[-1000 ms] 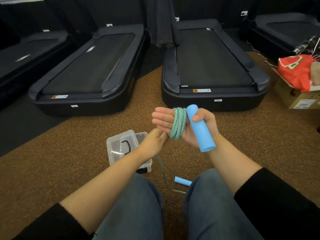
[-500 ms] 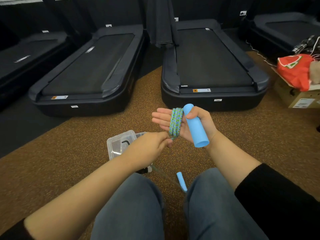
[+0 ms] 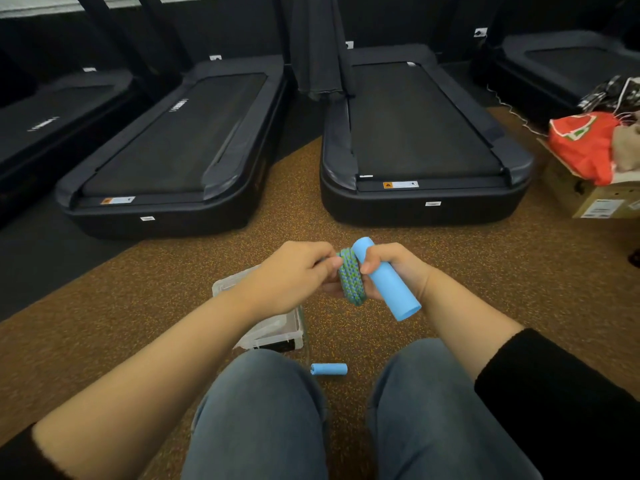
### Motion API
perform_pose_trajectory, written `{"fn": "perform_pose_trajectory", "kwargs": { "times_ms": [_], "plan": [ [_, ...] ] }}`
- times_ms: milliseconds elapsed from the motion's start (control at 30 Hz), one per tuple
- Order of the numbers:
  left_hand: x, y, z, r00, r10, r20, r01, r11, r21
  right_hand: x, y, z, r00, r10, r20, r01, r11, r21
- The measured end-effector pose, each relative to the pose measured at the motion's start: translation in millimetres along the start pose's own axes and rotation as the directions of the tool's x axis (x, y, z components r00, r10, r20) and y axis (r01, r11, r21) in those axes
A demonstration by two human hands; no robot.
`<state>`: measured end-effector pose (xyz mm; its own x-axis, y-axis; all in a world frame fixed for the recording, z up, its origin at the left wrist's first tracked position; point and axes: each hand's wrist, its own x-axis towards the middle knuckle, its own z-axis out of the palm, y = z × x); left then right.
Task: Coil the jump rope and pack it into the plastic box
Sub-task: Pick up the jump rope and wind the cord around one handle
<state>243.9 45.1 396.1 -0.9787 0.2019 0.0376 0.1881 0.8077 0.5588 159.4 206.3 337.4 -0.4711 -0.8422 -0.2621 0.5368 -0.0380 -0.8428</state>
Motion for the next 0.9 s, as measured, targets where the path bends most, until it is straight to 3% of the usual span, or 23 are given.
{"fn": "perform_pose_trajectory", "kwargs": {
  "times_ms": [333,400,500,633,700,900],
  "plan": [
    [15,-7,-1,1.000,0.011,-0.006,-0.011,1.000,-0.021,-12,3,0,0.998,0.051,-0.029,-0.052,0.999,-0.009],
    [16,-11,2,1.000,0.010,0.020,-0.008,0.998,-0.057,-19,3,4,0.996,0.078,-0.033,-0.082,0.986,-0.143],
    [18,-18,4,1.000,-0.003,0.025,0.008,0.981,-0.194,-17,9,-2,0.982,0.114,-0.149,-0.154,0.942,-0.299],
    [22,-26,8,0.998,-0.008,0.063,0.027,0.951,-0.308,-15,15,-4,0.995,0.054,0.081,-0.059,0.997,0.059],
    [23,-26,11,0.998,-0.013,0.065,0.038,0.912,-0.409,-19,12,-2,0.990,-0.006,0.143,-0.013,0.991,0.131],
    [27,-24,30,0.997,-0.057,0.047,0.074,0.772,-0.632,-18,4,5,0.978,-0.170,0.125,0.121,0.937,0.328]
  ]
}}
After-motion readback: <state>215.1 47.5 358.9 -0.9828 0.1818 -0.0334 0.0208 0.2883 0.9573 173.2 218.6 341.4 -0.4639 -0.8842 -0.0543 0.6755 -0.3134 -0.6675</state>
